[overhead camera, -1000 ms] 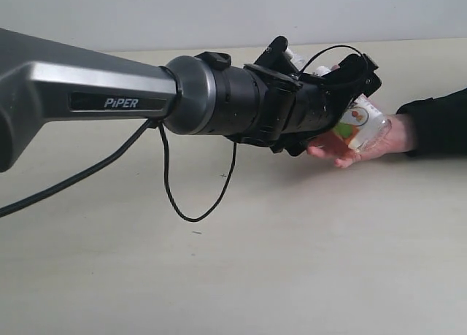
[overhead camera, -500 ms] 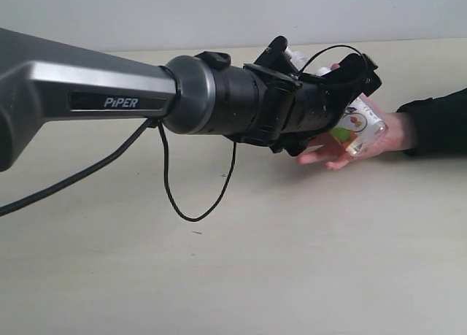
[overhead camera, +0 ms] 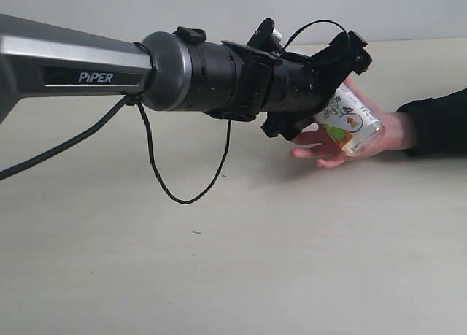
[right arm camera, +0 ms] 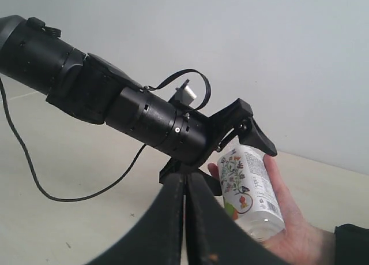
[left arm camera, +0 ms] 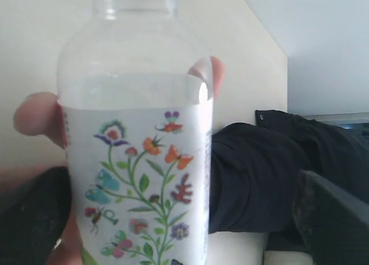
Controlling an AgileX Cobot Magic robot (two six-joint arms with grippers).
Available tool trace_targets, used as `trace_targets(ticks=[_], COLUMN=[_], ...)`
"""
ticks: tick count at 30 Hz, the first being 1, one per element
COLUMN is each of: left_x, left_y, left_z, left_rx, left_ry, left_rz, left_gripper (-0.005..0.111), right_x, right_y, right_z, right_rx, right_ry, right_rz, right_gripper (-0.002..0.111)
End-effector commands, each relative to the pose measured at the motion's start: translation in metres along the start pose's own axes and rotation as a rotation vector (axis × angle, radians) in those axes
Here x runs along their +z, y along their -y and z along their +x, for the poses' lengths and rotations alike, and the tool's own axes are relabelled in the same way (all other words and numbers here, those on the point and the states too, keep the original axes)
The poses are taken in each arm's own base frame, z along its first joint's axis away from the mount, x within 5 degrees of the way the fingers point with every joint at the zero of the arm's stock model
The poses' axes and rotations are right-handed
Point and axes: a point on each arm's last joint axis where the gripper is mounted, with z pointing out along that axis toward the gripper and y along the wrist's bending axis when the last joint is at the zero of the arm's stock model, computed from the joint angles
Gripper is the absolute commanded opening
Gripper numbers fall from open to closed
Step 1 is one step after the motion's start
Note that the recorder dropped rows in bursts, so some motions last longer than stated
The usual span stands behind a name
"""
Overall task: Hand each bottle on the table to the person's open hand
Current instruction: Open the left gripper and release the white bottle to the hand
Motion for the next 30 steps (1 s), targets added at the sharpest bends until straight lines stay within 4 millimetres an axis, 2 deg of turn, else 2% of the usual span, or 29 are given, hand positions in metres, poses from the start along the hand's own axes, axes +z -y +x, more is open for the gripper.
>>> trace_targets(ticks=[1,5,13,26,30], left_x=[-0.003,-0.003,-0.013,-0.038,-0.047], left_y=[0.003,0.002,-0.016,0.01,0.011], left_z=[-0.007,-0.011,-0.018,-0.029,-0.034], left_rx=[0.0,-0.003,-0.012,-0.009,-0.014], left_ry=[0.007,0.011,0.039,0.091,0.102], left_rz=[0.01,0.01,-0.053,0.002,0.005], left_gripper=[0.101,0.101,0.101,0.101,0.101], right_x=[0.0,0.0,0.0,0.0,0.0], right_y=[0.0,0.0,0.0,0.0,0.0], right_z=[0.0,0.0,0.0,0.0,0.0], right_rx=[0.001,0.001,0.001,0.001,0.001], right_ry=[0.007,0.007,0.007,0.007,0.007], right_rz=[0.0,0.0,0.0,0.0,0.0], right_gripper=[0.002,0.002,0.002,0.002,0.002])
